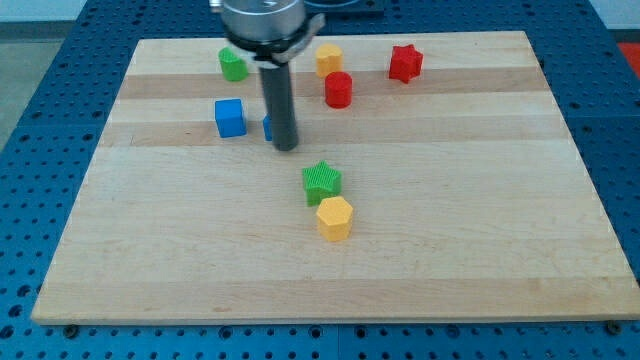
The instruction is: Move the red circle to the red star
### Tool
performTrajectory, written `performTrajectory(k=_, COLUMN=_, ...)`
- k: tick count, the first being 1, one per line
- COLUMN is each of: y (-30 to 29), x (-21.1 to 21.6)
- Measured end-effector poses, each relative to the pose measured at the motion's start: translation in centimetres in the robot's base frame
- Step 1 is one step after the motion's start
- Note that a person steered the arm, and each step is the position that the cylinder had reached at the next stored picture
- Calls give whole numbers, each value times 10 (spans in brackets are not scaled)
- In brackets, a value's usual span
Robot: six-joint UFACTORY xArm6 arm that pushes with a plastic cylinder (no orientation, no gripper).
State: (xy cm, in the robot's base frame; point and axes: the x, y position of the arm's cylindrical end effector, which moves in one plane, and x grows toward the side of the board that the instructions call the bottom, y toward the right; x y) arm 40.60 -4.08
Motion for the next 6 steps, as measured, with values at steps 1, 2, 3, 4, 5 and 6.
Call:
performTrajectory(k=1, y=54, x=-18)
performTrajectory(k=2, y=19, x=-26)
performTrajectory(k=3, y=-22, x=-35)
performTrajectory(k=4, y=-8, x=-53)
performTrajectory(k=5, y=-1, x=-79)
performTrajectory(k=6, y=42, x=-84)
